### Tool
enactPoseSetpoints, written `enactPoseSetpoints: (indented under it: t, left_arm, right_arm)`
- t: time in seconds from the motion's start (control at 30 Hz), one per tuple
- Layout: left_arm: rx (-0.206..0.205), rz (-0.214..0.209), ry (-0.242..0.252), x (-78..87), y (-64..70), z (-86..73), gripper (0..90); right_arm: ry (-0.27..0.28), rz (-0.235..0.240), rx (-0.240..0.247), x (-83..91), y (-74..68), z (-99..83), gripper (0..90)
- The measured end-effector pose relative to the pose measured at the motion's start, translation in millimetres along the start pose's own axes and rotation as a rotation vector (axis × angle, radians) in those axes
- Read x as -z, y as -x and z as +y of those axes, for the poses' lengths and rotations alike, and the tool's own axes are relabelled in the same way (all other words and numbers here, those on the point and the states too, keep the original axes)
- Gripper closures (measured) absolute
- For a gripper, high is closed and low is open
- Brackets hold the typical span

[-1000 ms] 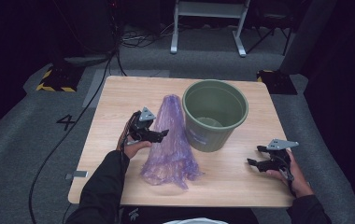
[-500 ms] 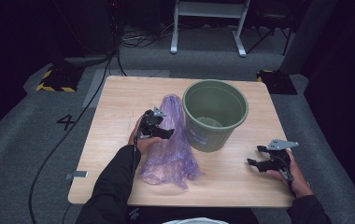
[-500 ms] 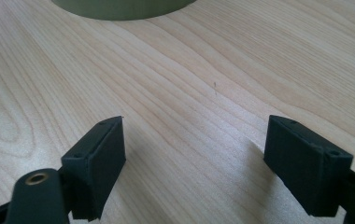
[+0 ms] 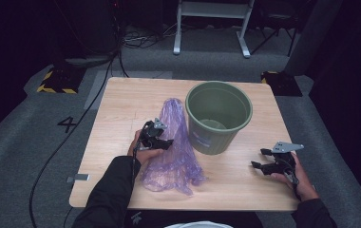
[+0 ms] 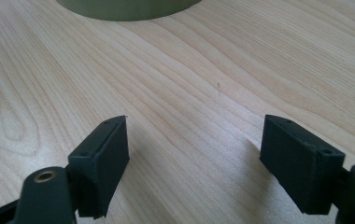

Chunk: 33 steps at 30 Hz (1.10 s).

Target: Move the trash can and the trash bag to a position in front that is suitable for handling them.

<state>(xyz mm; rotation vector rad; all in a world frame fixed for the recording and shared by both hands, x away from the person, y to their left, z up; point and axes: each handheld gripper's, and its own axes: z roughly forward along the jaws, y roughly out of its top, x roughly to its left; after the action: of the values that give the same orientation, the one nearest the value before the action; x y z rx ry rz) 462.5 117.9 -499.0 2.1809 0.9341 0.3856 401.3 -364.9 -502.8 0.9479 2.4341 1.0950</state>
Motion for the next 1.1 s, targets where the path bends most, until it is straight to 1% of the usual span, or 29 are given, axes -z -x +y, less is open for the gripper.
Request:
enactPoseSetpoints:
  t: [0.07,0.13,0.17,0.2,0.23,0.27,0.33,0.4,0.43,0.5,0.7,0.87,1.1]
  left_arm:
    - [-0.018,-0.016,0.008,3.8,1.5,-4.0,45.4]
    - [-0.02,-0.03,0.013,7.6,2.6,-7.8,51.9]
    - [-0.014,-0.042,0.015,10.0,2.8,-9.7,54.2]
    - [-0.027,-0.034,0.017,12.2,2.9,-11.9,59.2]
    - [-0.028,-0.033,0.024,13.9,3.6,-14.4,63.9]
    - [-0.025,-0.042,0.033,15.9,2.9,-17.0,66.6]
    - [-0.016,-0.053,0.033,18.7,2.3,-19.6,73.5]
    - [-0.022,-0.06,0.033,20.2,1.9,-21.3,80.6]
    - [-0.02,-0.07,0.037,20.5,1.1,-22.2,83.0]
    - [-0.015,-0.076,0.036,20.8,0.3,-22.6,85.3]
    - [-0.028,-0.083,0.042,20.9,-0.4,-23.4,88.9]
    - [-0.02,-0.092,0.042,20.8,-1.2,-23.4,89.2]
    - [-0.019,-0.092,0.042,20.7,-1.2,-23.5,89.3]
  right_arm:
    - [0.0,-0.002,0.0,0.0,-0.2,0.0,22.7]
    - [0.0,-0.005,0.001,0.0,-0.4,0.0,22.6]
    - [0.001,-0.006,0.003,0.0,-0.6,-0.1,22.6]
    - [0.002,-0.009,0.005,0.2,-1.0,-0.1,22.6]
    - [0.003,-0.011,0.008,0.2,-1.2,0.0,22.7]
    - [0.002,-0.011,0.007,0.2,-1.2,-0.1,22.6]
    - [0.002,-0.009,0.005,0.1,-0.9,-0.1,22.6]
    - [0.002,-0.01,0.005,0.2,-1.0,0.0,22.6]
    - [0.003,-0.01,0.007,0.2,-1.2,-0.1,22.7]
    - [0.003,-0.011,0.01,0.3,-1.4,-0.1,22.8]
    - [0.004,-0.011,0.01,0.3,-1.4,-0.1,22.8]
    - [0.001,-0.003,0.005,0.0,-0.3,0.0,22.8]
    - [-0.002,0.008,0.002,-0.4,1.2,0.4,22.5]
